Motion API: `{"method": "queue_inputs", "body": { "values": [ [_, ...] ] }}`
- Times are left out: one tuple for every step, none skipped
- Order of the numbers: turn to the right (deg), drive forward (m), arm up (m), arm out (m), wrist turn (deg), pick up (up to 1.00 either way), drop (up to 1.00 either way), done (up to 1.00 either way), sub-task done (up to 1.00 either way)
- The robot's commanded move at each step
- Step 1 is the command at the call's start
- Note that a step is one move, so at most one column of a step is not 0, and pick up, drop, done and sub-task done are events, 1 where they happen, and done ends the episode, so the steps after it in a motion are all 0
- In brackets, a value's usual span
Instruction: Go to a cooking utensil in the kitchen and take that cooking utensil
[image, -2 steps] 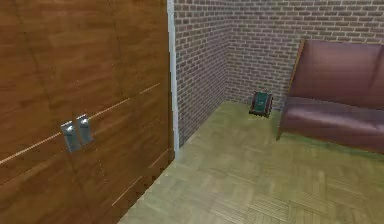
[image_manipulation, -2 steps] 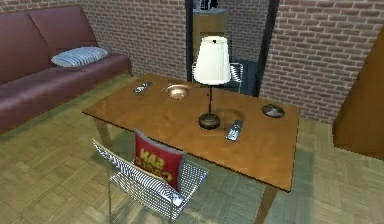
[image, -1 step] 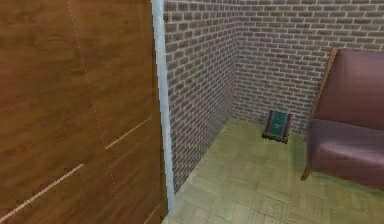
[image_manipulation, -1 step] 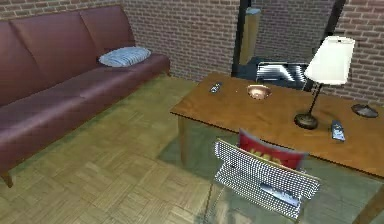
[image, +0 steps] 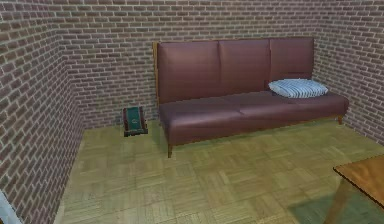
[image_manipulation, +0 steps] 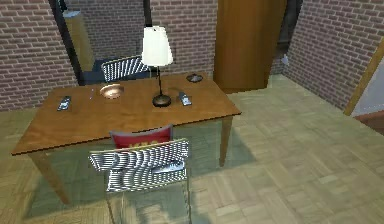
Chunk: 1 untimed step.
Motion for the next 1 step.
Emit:
{"method": "queue_inputs", "body": {
  "values": [
    [21.0, 0.00, 0.00, 0.00, 0.0, 0.00, 0.00, 0.00, 0.00]
  ]
}}
